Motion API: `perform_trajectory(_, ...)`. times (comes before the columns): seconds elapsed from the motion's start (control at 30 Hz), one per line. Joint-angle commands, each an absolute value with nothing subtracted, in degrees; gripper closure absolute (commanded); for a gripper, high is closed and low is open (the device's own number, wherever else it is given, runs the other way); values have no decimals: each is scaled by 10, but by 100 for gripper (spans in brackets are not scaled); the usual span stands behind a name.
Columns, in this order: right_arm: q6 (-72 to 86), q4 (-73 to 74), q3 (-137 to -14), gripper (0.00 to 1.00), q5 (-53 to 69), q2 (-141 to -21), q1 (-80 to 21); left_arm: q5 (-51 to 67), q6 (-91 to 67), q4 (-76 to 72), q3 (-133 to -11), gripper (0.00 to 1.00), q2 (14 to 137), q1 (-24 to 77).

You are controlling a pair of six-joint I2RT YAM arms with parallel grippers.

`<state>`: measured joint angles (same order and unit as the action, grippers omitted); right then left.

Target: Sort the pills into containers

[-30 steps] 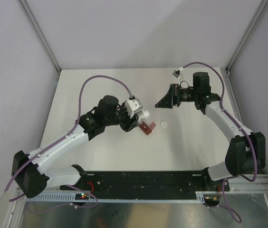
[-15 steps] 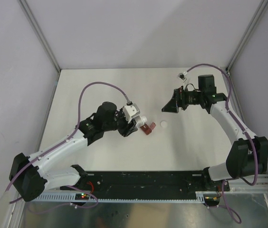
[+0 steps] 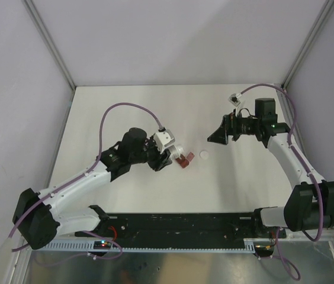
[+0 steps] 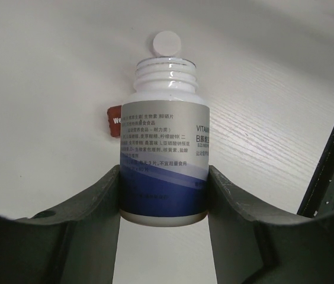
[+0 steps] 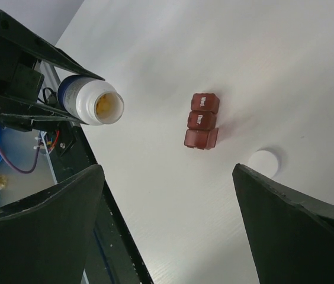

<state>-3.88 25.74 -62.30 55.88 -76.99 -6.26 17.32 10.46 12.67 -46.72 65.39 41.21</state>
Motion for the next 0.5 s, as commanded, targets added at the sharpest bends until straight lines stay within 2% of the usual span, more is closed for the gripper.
perform_trajectory(0.0, -35, 212, -598, 3, 557, -737, -55, 184, 95, 100, -468, 100, 668, 408)
perform_trajectory(0.47, -41, 201, -575, 0, 570, -717, -45, 184, 101, 100, -465, 100, 715, 409)
